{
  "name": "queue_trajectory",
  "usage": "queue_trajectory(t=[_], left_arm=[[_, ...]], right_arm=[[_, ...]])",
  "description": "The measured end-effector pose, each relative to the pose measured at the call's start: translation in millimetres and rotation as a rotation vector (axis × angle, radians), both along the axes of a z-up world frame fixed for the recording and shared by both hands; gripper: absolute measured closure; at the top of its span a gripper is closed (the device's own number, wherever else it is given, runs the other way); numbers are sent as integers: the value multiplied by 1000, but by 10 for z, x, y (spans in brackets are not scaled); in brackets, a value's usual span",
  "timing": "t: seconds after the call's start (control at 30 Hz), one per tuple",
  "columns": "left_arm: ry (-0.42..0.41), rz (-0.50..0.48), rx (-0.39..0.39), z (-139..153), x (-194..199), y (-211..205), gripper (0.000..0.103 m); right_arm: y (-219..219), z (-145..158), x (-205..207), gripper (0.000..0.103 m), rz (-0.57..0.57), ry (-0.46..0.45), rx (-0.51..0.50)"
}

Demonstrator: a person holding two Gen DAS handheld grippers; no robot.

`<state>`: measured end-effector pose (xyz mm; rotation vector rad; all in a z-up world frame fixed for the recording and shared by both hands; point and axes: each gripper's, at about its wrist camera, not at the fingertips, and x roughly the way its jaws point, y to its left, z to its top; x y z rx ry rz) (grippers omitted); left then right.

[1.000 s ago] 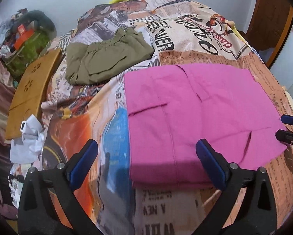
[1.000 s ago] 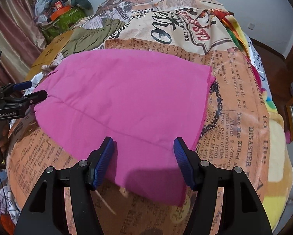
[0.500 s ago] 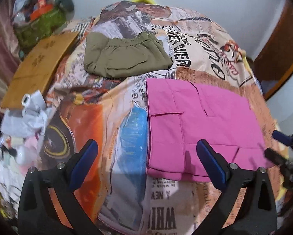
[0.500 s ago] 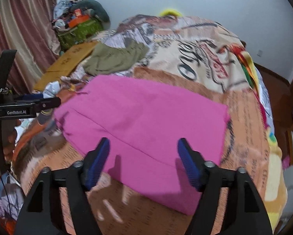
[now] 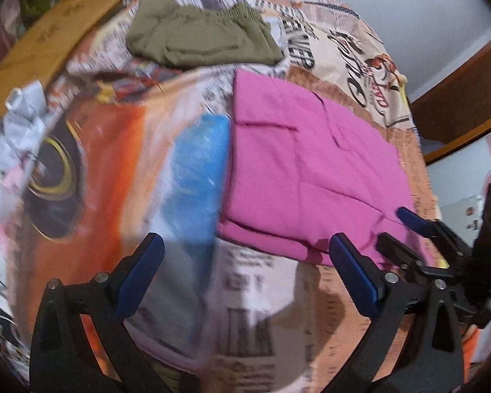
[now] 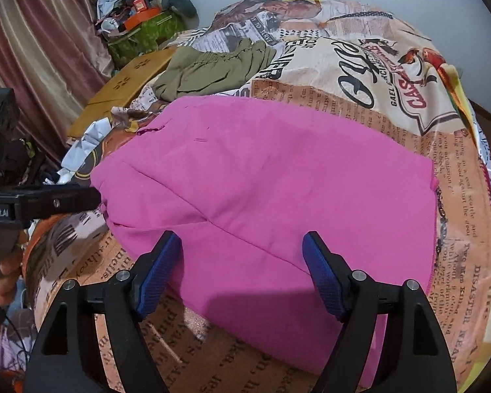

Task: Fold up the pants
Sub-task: 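Move the left gripper to the trousers' edge and close on it, then lift the trouser edge with the left gripper and fold it over the rest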

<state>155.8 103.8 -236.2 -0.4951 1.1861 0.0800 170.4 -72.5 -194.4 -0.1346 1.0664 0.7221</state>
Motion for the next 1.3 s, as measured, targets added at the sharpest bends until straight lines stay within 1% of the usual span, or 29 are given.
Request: queue_trajectory(t=[0.07, 0.2, 0.37, 0.4, 0.43, 0.47, 0.5, 0.53, 0.57, 0.6, 0.63, 0.77, 0.93, 1.03, 1.1, 1.17, 1.23, 1.3], left_arm=[[3, -1, -57, -20, 16, -54, 1], [-31, -25, -152, -21, 103, -160, 1], [-45, -23, -177, -46, 260, -210, 2], [-47, -13, -169, -41, 286, -199, 11], [-38, 17, -134, -33, 302, -183, 31], [-23, 47, -80, -18, 320, -174, 41], [-27, 57, -62, -7, 330, -169, 53], [-36, 61, -63, -3, 336, -161, 59], [-41, 68, -50, 2, 336, -158, 62], [-48, 68, -36, 11, 333, -165, 68], [-63, 59, -2, 39, 325, -199, 72], [-108, 23, 109, 115, 293, -297, 76], [-156, 25, 167, 250, 225, -255, 80], [-181, 36, 263, 343, 155, -220, 80], [-198, 50, 363, 409, 81, -178, 80], [-211, 60, 444, 451, 15, -148, 80], [-222, 44, 522, 482, -43, -157, 80], [-235, 24, 571, 506, -66, -200, 80]], right_arm=[[-1, -3, -19, 28, 2, -1, 1], [-1, -13, -24, 27, 2, 4, 7], [-14, -13, -23, 27, 1, 7, 13], [-14, -13, -28, 27, 2, 7, 13], [-14, -14, -21, 27, 2, 7, 12], [-15, -12, -27, 27, 4, 7, 11], [-14, -13, -23, 27, 4, 7, 11], [-14, -14, -26, 27, 4, 7, 10], [-12, -11, -32, 27, 5, 6, 9], [-16, -12, -26, 27, 5, 6, 9], [-19, -14, -25, 27, 5, 6, 9], [-23, -10, -32, 27, 4, 5, 8], [-61, 1, -64, 27, 0, 1, 8], [-91, 14, -98, 27, 4, 1, 16], [-110, 12, -110, 27, 3, 11, 28], [-161, 21, -136, 27, -7, 17, 54], [-203, 18, -156, 27, -18, 15, 56], [-237, 16, -166, 27, -31, 7, 47]])
